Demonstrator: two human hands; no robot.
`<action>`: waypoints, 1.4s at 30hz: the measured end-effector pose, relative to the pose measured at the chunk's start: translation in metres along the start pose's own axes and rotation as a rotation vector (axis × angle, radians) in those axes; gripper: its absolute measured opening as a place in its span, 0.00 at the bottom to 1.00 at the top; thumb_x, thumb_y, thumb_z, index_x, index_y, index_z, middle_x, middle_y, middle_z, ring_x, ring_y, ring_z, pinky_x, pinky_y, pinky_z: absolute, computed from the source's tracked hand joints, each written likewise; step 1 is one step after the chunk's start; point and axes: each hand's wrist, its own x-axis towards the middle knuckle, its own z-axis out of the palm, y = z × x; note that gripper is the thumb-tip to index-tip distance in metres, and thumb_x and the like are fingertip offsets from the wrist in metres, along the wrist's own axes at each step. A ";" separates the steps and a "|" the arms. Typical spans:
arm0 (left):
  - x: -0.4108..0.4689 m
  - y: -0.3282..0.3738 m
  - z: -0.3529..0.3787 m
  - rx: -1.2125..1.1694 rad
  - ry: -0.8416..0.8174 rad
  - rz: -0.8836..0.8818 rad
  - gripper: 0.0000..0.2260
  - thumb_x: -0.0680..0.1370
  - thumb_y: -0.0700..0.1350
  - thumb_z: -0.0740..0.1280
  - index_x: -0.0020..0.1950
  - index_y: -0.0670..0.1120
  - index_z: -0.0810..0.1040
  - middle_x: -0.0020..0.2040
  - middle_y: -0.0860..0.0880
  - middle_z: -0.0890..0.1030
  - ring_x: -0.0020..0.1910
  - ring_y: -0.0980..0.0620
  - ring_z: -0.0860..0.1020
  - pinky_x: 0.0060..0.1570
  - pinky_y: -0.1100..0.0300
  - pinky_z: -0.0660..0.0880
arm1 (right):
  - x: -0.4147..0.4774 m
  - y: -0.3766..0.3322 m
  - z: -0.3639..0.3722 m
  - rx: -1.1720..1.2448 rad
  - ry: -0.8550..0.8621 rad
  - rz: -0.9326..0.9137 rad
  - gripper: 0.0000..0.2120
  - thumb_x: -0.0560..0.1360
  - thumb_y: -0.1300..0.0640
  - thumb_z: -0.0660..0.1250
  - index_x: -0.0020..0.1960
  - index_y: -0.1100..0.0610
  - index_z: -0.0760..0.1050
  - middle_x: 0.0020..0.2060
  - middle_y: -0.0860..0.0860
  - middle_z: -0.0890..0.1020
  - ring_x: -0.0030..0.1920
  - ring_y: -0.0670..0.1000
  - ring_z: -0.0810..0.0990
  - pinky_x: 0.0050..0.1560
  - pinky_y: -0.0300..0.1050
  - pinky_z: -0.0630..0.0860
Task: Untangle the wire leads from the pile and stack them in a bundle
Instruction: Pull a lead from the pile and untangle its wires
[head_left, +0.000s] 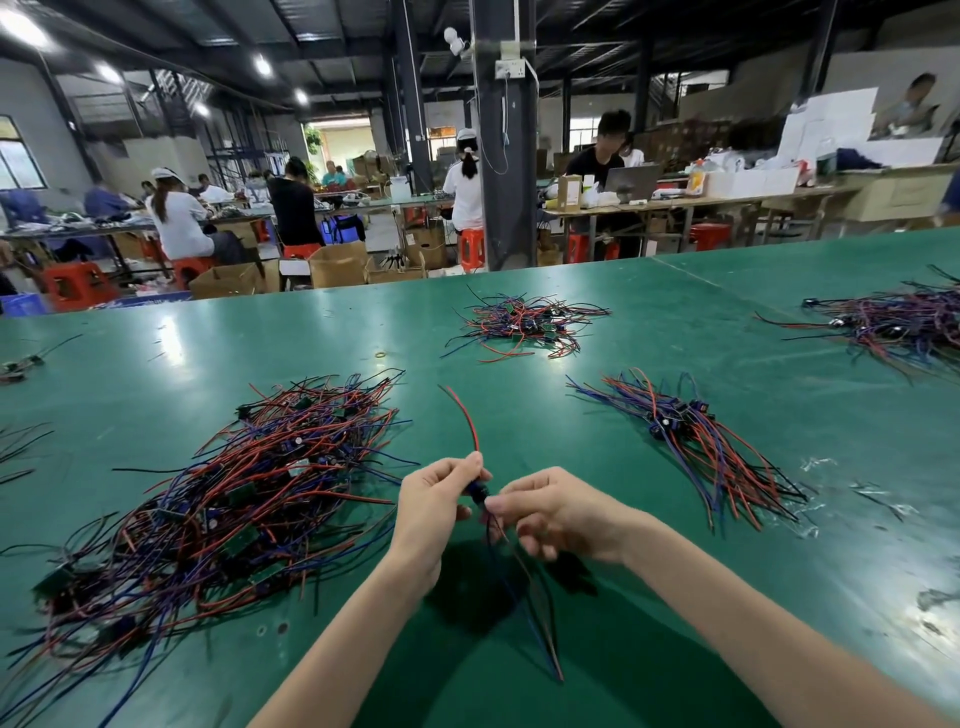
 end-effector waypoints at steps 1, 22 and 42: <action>0.001 0.000 0.000 -0.007 0.005 -0.002 0.14 0.76 0.45 0.69 0.30 0.46 0.80 0.31 0.54 0.81 0.33 0.60 0.76 0.41 0.56 0.71 | 0.000 0.001 0.005 0.000 0.020 -0.025 0.07 0.74 0.58 0.69 0.38 0.57 0.78 0.34 0.52 0.82 0.22 0.45 0.73 0.18 0.34 0.64; -0.003 -0.005 0.003 -0.051 -0.140 0.047 0.06 0.75 0.36 0.69 0.50 0.45 0.81 0.34 0.51 0.80 0.35 0.51 0.76 0.40 0.55 0.75 | 0.002 0.004 0.016 -0.126 0.220 -0.190 0.10 0.79 0.64 0.60 0.50 0.69 0.78 0.36 0.53 0.83 0.18 0.42 0.70 0.17 0.33 0.64; 0.004 -0.008 -0.003 -0.053 -0.191 0.060 0.13 0.75 0.34 0.68 0.52 0.51 0.81 0.39 0.45 0.81 0.40 0.47 0.76 0.46 0.55 0.73 | 0.003 0.004 0.020 -0.121 0.264 -0.149 0.11 0.80 0.62 0.59 0.40 0.62 0.74 0.29 0.54 0.81 0.16 0.44 0.67 0.16 0.34 0.59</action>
